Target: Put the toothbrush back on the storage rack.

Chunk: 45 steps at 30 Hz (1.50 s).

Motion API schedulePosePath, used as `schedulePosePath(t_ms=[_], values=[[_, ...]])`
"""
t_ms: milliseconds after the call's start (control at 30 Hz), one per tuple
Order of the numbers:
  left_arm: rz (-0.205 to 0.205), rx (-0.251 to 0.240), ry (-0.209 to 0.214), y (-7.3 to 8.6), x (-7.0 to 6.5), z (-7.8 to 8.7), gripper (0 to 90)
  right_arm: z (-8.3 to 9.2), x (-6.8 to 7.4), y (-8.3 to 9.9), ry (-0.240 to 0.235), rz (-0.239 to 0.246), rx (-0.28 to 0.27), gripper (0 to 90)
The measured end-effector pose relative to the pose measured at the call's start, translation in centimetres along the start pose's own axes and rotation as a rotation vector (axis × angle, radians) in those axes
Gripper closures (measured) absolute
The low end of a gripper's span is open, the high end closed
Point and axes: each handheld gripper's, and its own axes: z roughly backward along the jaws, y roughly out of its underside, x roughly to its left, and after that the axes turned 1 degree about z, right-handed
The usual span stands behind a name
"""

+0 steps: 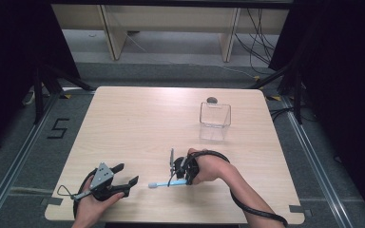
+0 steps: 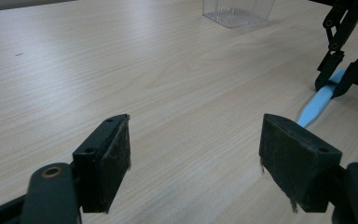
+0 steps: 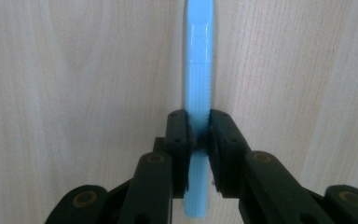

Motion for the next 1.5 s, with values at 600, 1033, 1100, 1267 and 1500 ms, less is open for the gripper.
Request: schedulePosePath(t_ms=[600, 1033, 1100, 1267, 1500], values=[[0.001, 0.000, -0.005, 0.0, -0.1, 0.0, 24.2, 1.8, 0.4, 1.8, 0.062, -0.098, -0.111, 79.3], [0.015, -0.029, 0.011, -0.1, -0.2, 0.1, 24.2, 3.2, 1.4, 4.6, 0.131, -0.238, -0.305, 79.4], [0.013, -0.022, 0.008, -0.2, -0.2, 0.2, 24.2, 3.3, 1.8, 5.0, 0.123, -0.272, -0.368, 79.4], [0.009, -0.035, 0.019, -0.3, -0.4, 0.0, 24.2, 3.3, 2.2, 6.4, 0.183, -0.297, -0.546, 79.4], [0.010, -0.061, 0.037, -0.3, -0.7, -0.3, 24.3, 2.8, 3.1, 7.5, 0.235, -0.360, -0.688, 79.4]])
